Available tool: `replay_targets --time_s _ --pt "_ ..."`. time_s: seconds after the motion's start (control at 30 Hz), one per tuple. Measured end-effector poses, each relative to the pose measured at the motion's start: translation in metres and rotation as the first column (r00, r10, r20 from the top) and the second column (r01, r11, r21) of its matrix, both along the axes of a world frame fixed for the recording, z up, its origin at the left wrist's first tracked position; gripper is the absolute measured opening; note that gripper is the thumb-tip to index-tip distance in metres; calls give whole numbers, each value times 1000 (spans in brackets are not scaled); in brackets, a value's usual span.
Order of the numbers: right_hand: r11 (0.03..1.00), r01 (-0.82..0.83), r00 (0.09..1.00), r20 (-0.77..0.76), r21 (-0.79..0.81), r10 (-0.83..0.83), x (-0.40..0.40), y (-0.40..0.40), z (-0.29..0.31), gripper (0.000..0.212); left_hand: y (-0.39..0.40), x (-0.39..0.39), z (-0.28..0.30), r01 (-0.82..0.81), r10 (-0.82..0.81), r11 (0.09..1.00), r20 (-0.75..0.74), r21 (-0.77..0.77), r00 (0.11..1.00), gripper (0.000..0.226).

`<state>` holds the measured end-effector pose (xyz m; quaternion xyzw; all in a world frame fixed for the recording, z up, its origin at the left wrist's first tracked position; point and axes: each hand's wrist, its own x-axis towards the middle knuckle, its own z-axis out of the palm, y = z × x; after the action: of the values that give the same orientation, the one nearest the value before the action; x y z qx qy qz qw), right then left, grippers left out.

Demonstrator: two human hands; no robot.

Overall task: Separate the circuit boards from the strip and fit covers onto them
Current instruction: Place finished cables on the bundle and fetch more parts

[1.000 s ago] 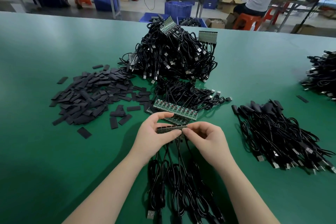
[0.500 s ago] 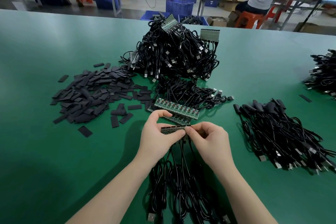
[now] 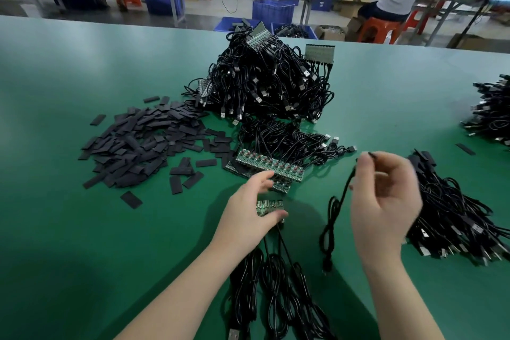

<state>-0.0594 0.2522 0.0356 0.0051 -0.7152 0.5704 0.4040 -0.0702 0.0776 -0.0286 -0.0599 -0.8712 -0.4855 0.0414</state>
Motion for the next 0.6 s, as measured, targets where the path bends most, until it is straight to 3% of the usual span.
replay_targets --time_s 0.07,0.17,0.27,0.33,0.37,0.43,0.53,0.6 --pt "997 -81 993 -89 -18 79 4 -5 15 16 1 0 3 -29 24 998 -102 -49 994 62" --pt "957 -280 957 -94 -72 273 6 -23 33 21 -2 1 13 -132 148 989 -338 69 930 44" --pt "881 -393 917 -49 -264 395 5 -41 37 21 -11 4 21 -205 273 962 -638 180 720 35" --pt "827 -409 882 64 -385 467 1 -48 30 14 -15 4 24 -295 238 953 -776 70 585 31" --pt "823 -392 856 166 -411 490 -1 -50 23 10 -16 4 24 -346 189 938 -805 -21 563 31" --pt "839 -330 769 392 -432 504 -5 -53 4 6 -14 5 24 -363 86 907 -746 -216 660 36" --pt "870 -231 644 602 -435 473 -8 -52 -15 7 -8 6 21 -80 -82 919 -386 -387 919 51" --pt "935 -271 640 682 -230 353 -11 -46 -17 9 -7 4 12 44 -153 913 -240 -406 959 43"
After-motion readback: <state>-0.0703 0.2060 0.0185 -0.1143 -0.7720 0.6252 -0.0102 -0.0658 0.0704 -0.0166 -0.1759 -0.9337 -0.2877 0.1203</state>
